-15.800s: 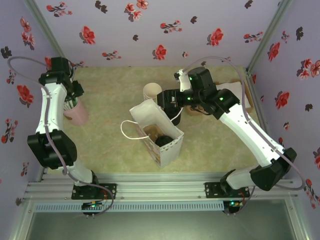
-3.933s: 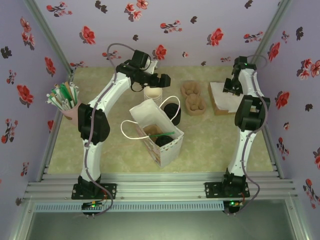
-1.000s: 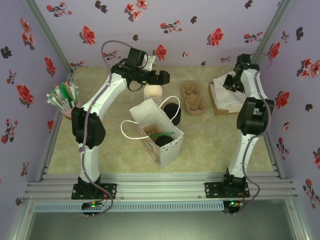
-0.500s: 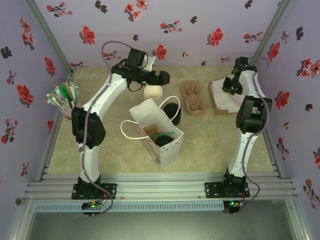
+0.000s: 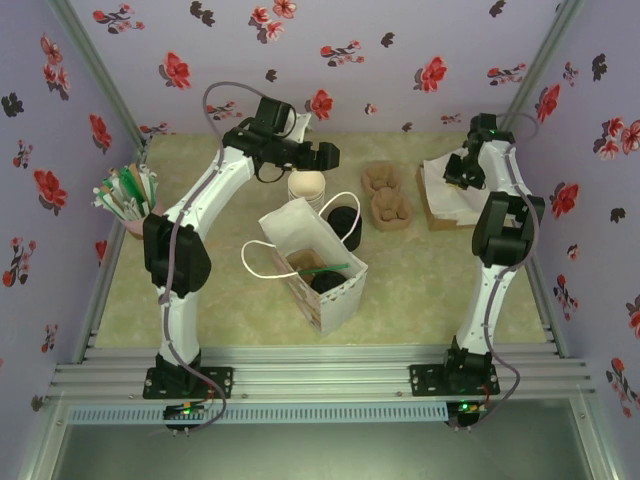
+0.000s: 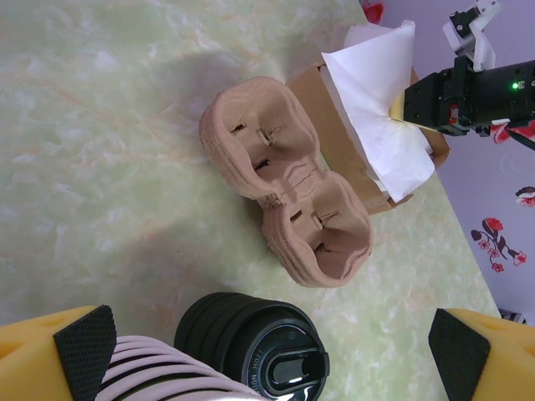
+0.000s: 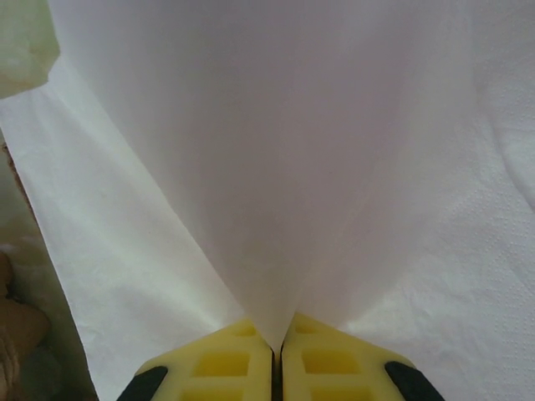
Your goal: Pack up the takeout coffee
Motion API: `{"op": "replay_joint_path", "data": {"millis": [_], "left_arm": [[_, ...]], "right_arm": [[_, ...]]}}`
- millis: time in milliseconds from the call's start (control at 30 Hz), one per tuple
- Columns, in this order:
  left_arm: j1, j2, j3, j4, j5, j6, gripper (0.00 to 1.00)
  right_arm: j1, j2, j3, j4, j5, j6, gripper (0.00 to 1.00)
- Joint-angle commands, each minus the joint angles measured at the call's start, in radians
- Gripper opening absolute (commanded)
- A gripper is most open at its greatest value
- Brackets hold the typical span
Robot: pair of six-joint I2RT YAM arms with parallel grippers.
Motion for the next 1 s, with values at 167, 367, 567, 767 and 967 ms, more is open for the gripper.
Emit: {"op": "replay_joint_path", "data": {"millis": [167,367,567,767,967], "left_arm": [[-0.008,-0.048,-0.021,0.000,0.022,-0.001,0.99],[-0.007,-0.062,-0.031,0.004,0.023,-0.004,0.99],[-0.008,-0.079,-0.053,0.013,0.023,-0.008,0.99],[-0.008,-0.088,-0.064,0.018,0.022,-0.009,0.99],[-0.008,-0.086,-0.064,0.018,0.023,-0.009,0.99]], "right_arm": [[-0.005,-0.126,-0.058,0.019,0.013,0.019,0.09],[-0.004,-0.171,-0.095,0.044,0.016,0.032,0.01],[-0.004,-0.144,-0.087,0.032,0.016,0.025,0.17],[-0.004,-0.129,-0.099,0.041,-0.007,0.029,0.21],[-0.005,-0.123,-0.102,0.044,-0.006,0.026,0.32]]}}
